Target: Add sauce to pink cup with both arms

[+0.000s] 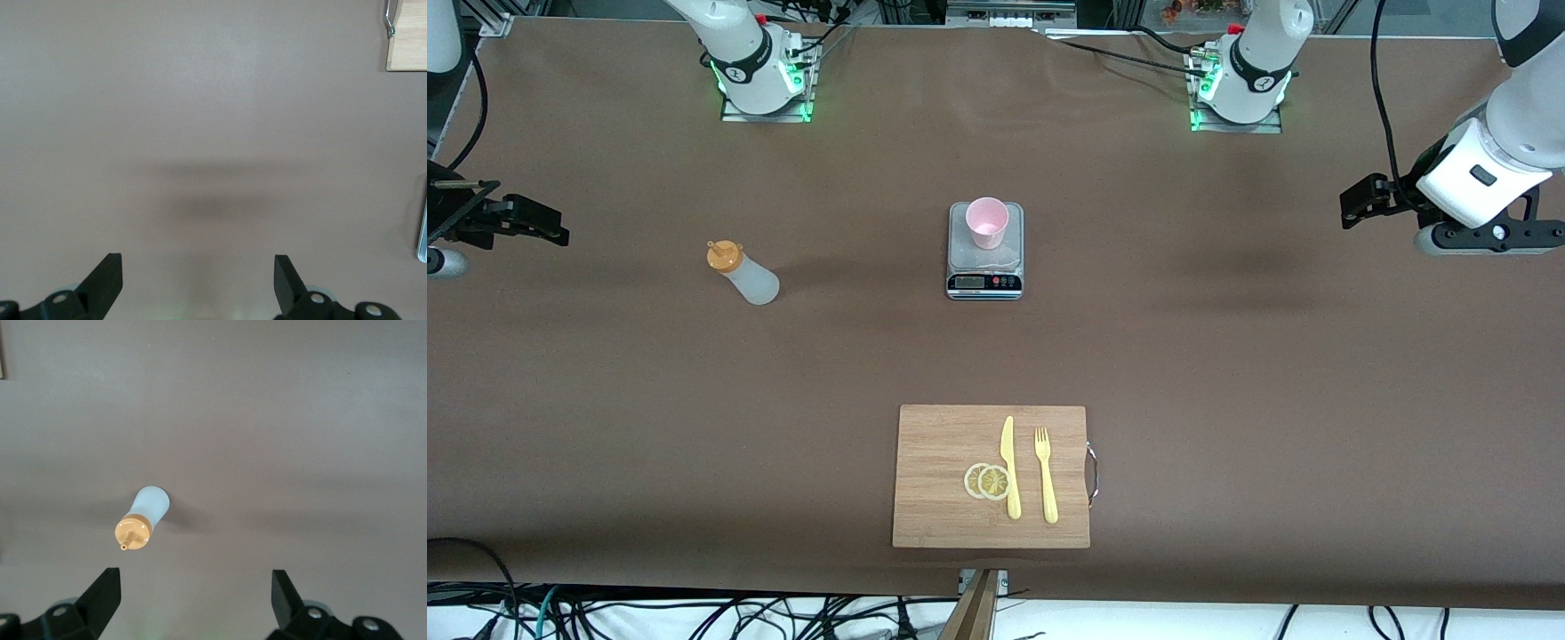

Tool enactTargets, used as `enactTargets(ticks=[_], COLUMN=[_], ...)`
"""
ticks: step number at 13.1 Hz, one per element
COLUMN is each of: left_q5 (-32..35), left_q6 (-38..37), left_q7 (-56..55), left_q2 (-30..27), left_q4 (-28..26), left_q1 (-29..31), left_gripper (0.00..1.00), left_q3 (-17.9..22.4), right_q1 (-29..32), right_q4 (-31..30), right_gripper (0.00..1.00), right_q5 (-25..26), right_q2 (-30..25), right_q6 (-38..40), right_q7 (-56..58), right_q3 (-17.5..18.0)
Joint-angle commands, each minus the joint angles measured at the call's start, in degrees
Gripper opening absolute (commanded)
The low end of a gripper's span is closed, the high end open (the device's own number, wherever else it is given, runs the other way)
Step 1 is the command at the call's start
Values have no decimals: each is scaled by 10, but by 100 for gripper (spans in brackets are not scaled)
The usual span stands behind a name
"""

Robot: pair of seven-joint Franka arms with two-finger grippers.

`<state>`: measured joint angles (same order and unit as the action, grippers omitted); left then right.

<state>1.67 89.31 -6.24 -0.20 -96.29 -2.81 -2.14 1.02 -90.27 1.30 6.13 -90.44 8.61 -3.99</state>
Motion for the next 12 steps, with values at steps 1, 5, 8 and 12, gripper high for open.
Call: enactTargets(ticks=[1, 5, 8, 12], left_q5=[-13, -13, -13, -13], left_q6=[-13, -13, -13, -13], left_q7=[14, 14, 14, 14], left_q2=[6, 6, 6, 6], left_q4=[17, 18, 18, 19], left_q1=[4, 4, 4, 4], left_gripper=[100, 100, 100, 100], left_q3=[0, 0, 0, 0], right_q1=[-1, 0, 3, 2], right_q4=[-19, -1, 12, 12], right_gripper=[100, 100, 100, 100], right_q5=[15, 25, 25, 24], right_q2=[-13, 3, 13, 13], right_q6=[-2, 0, 2, 3], right_q7=[-10, -6, -3, -5], right_q3=[1, 0, -1, -1])
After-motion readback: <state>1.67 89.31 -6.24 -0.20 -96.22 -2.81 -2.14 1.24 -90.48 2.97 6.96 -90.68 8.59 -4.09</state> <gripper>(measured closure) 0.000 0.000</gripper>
